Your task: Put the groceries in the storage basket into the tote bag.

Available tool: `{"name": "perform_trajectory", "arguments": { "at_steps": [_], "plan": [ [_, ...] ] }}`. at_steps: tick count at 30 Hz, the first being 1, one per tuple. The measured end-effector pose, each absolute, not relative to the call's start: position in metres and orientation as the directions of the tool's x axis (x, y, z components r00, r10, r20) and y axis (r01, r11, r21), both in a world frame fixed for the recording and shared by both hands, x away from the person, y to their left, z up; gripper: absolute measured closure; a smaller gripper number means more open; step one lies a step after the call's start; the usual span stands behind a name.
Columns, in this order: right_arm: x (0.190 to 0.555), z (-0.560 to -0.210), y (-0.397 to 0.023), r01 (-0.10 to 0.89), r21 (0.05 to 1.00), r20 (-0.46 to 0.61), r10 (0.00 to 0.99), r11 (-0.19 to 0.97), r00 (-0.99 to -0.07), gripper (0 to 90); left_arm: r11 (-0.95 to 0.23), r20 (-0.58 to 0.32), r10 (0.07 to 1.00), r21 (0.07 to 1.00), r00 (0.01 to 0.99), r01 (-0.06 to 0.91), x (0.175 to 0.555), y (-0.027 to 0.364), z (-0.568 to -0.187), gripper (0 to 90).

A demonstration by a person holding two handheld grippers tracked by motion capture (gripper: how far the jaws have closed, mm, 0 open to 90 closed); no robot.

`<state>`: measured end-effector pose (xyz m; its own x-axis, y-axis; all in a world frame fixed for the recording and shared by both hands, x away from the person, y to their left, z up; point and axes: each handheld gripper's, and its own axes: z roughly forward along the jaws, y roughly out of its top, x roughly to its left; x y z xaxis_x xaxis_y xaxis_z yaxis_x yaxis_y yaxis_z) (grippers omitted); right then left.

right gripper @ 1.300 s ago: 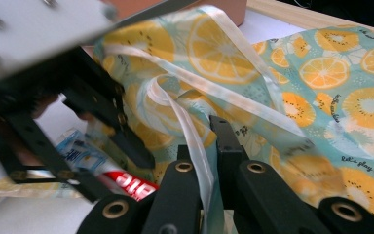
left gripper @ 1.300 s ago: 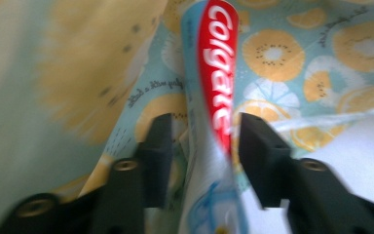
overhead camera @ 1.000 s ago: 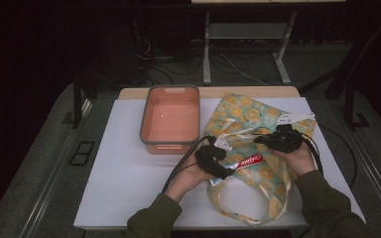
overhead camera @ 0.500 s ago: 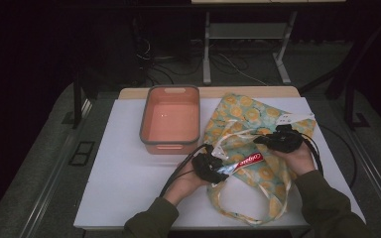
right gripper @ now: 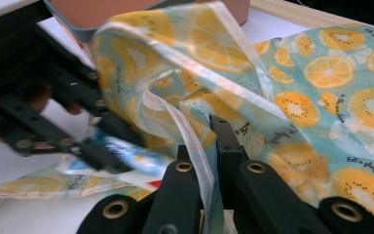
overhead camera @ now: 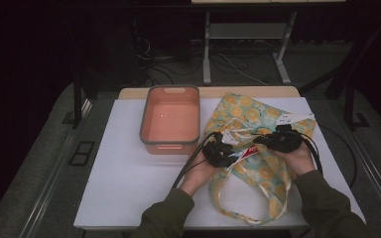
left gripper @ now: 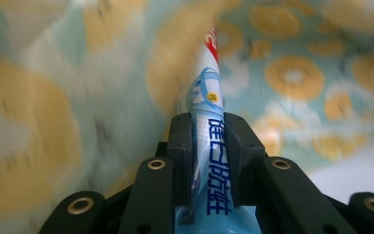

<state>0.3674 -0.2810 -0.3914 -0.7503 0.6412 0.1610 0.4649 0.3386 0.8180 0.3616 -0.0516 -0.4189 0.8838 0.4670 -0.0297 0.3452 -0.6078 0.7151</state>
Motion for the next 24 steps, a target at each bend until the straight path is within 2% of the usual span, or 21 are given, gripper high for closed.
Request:
{"name": "perform_trajectory", "arguments": {
  "at_steps": [7,13,15,18,24],
  "plan": [
    [0.367,-0.391,-0.283,0.465,0.820,0.162,0.643,0.335,-0.749,89.8,-0.569,-0.022,0.532,0.731,0.847,0.377,0.383,-0.076,-0.421,72.9],
    [0.368,-0.391,-0.284,0.467,0.819,0.164,0.644,0.333,-0.747,89.8,-0.560,-0.023,0.528,0.742,0.849,0.369,0.384,-0.075,-0.427,69.1],
    [0.368,-0.391,-0.285,0.468,0.818,0.164,0.644,0.334,-0.747,89.9,-0.530,-0.064,0.515,0.760,0.855,0.376,0.383,-0.068,-0.421,60.9],
    [0.368,-0.391,-0.285,0.467,0.820,0.163,0.646,0.332,-0.745,89.8,-0.538,-0.056,0.496,0.763,0.866,0.358,0.376,-0.061,-0.412,50.8],
    [0.368,-0.391,-0.285,0.469,0.818,0.163,0.647,0.333,-0.745,89.8,-0.547,-0.067,0.464,0.762,0.883,0.345,0.355,-0.039,-0.398,45.7]
  ]
}}
